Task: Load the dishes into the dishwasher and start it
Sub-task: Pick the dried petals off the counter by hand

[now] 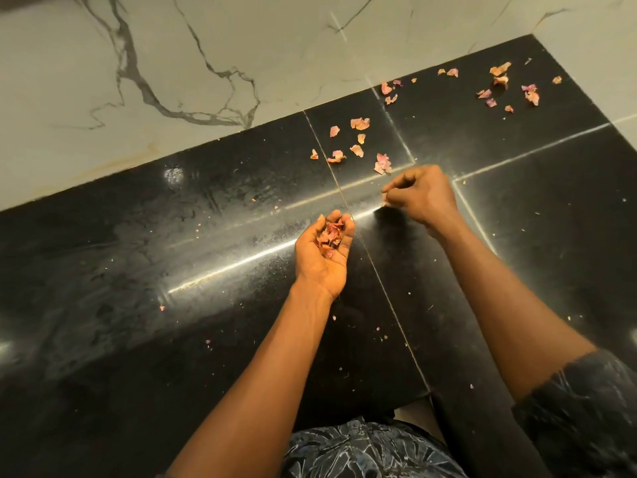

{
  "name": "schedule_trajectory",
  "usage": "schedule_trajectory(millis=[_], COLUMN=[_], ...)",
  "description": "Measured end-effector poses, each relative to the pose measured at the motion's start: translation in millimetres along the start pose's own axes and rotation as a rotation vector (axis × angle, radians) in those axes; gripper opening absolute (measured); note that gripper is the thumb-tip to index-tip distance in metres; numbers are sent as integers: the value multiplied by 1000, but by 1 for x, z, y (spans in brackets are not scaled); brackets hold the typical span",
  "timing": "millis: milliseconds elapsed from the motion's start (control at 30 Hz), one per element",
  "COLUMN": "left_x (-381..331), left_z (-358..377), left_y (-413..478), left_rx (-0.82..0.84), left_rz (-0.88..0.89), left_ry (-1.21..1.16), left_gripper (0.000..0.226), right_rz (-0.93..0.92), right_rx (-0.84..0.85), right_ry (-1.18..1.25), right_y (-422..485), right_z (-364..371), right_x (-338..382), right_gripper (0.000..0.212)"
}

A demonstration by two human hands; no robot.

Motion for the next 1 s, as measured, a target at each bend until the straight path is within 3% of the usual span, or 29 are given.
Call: schedule_trajectory(millis=[100, 167, 267, 367, 433, 500, 600, 733, 867, 1000], left_x=[7, 14, 24, 24, 23, 21, 20, 15, 7, 3], left_z=[3, 2, -1, 6, 11, 12, 13, 13, 7, 2], left_y=[9, 15, 19, 14, 8, 3, -3, -8, -10, -11], left_rx=[-33, -37, -23, 4, 11, 10, 30, 51, 53, 34], left_rz=[-7, -54, -141, -110, -107, -103, -106, -88, -67, -56], left_ry=[49, 67, 20, -10, -52, -53, -44, -33, -47, -54], left_gripper=[21, 19, 18, 20, 23, 25, 27, 26, 25, 25], right_rz=[-166, -356, -537, -466, -385, -270, -157, -324, -520, -455], right_rx=[146, 248, 256, 198, 75, -33, 88, 191, 210, 187], right_ry=[85, -104, -321, -164, -93, -183, -441, -669, -709, -693], right_y=[-42, -72, -90, -64, -29, 13, 53, 54, 38, 32], right_z=[20, 39, 45, 23, -1, -22, -15, 17, 34, 18], right_x=[46, 73, 94, 91, 80, 59, 22, 18, 24, 7], right_gripper=[19, 19, 17, 19, 18, 16, 32, 42, 23, 16])
Point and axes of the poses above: each hand's wrist, its own y-axis towards the middle knuckle, its own z-axis out of the palm, x = y × z, the point moved 7 cm from there along y, towards the middle knuckle, and after that the axes turned 12 degrees about -z, right-handed, at the moved point
